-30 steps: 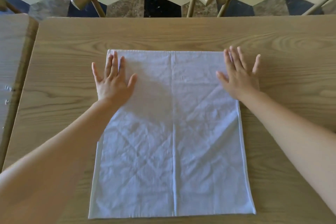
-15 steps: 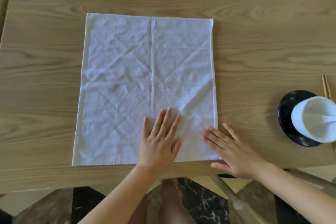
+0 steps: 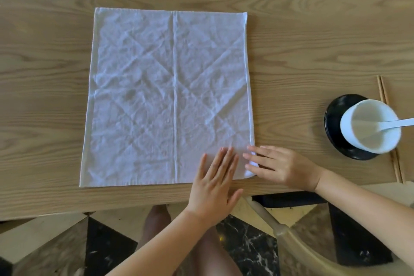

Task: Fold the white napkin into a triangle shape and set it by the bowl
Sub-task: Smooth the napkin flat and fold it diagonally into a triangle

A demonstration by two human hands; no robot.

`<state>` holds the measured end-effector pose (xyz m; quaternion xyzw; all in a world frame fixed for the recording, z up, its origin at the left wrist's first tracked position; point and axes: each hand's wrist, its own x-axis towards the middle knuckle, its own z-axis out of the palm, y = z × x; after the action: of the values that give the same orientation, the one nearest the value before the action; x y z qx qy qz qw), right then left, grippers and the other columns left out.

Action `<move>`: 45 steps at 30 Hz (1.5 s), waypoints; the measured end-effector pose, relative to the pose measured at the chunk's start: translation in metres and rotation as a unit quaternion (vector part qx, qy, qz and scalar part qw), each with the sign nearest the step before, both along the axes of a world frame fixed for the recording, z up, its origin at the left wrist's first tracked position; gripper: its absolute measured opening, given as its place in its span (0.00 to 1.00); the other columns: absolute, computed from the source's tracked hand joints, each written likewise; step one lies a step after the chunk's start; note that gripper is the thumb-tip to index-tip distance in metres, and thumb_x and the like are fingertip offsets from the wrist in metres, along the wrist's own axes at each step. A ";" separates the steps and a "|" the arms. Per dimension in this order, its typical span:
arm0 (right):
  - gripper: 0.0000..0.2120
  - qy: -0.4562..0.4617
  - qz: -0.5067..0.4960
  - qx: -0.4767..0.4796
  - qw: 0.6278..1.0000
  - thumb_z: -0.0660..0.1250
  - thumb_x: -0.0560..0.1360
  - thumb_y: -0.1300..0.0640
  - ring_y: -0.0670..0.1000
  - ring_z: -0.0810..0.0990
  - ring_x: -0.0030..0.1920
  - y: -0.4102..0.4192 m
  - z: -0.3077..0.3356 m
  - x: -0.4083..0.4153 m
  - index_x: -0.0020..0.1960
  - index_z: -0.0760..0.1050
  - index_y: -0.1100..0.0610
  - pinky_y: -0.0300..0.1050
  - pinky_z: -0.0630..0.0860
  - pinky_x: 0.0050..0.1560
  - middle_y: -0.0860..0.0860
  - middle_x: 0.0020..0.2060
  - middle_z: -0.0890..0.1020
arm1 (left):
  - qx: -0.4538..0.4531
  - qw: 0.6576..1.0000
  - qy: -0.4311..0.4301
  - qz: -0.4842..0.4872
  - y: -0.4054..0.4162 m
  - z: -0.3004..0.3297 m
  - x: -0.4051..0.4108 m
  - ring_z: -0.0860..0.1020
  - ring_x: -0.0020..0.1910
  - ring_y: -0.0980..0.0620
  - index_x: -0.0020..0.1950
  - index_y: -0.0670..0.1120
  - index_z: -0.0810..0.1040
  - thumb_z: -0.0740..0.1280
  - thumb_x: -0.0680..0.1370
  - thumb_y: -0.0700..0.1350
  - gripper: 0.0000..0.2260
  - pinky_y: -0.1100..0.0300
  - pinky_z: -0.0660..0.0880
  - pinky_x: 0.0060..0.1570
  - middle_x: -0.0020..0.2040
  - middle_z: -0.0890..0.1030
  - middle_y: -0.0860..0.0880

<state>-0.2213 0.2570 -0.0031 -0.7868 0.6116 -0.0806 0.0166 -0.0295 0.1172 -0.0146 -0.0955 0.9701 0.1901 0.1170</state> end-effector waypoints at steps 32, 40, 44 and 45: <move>0.08 -0.378 -0.298 -0.036 0.876 0.68 0.74 0.57 0.43 0.74 0.36 -0.364 0.090 -0.003 0.43 0.79 0.62 0.36 0.70 0.40 0.50 0.36 0.79 | 0.243 0.793 0.124 0.545 -0.167 0.056 0.091 0.78 0.37 0.65 0.37 0.52 0.79 0.71 0.72 0.40 0.07 0.76 0.70 0.36 0.33 0.81 0.57; 0.06 -0.359 -0.308 0.009 0.881 0.68 0.73 0.60 0.47 0.76 0.39 -0.434 0.052 0.000 0.44 0.80 0.62 0.39 0.71 0.42 0.50 0.37 0.79 | 0.227 0.771 0.117 0.583 -0.189 0.050 0.117 0.78 0.37 0.62 0.43 0.52 0.83 0.73 0.71 0.41 0.05 0.72 0.72 0.38 0.35 0.82 0.57; 0.04 -0.343 -0.323 0.046 0.881 0.67 0.73 0.59 0.46 0.75 0.39 -0.452 0.032 0.000 0.43 0.80 0.59 0.38 0.69 0.41 0.45 0.34 0.77 | 0.185 0.807 0.071 0.556 -0.193 0.049 0.129 0.77 0.33 0.61 0.39 0.57 0.82 0.73 0.70 0.46 0.04 0.63 0.74 0.36 0.31 0.80 0.59; 0.05 -0.339 -0.326 0.051 0.881 0.67 0.73 0.58 0.46 0.75 0.39 -0.455 0.028 0.000 0.43 0.80 0.58 0.37 0.68 0.40 0.44 0.34 0.77 | 0.182 0.811 0.065 0.552 -0.194 0.048 0.132 0.77 0.33 0.60 0.37 0.57 0.81 0.73 0.69 0.46 0.05 0.62 0.74 0.36 0.31 0.80 0.58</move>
<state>-0.2213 -0.1983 0.0252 -0.4655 0.7941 -0.3120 0.2354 0.1027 -0.0768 0.0330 -0.5796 0.7066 0.4020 -0.0562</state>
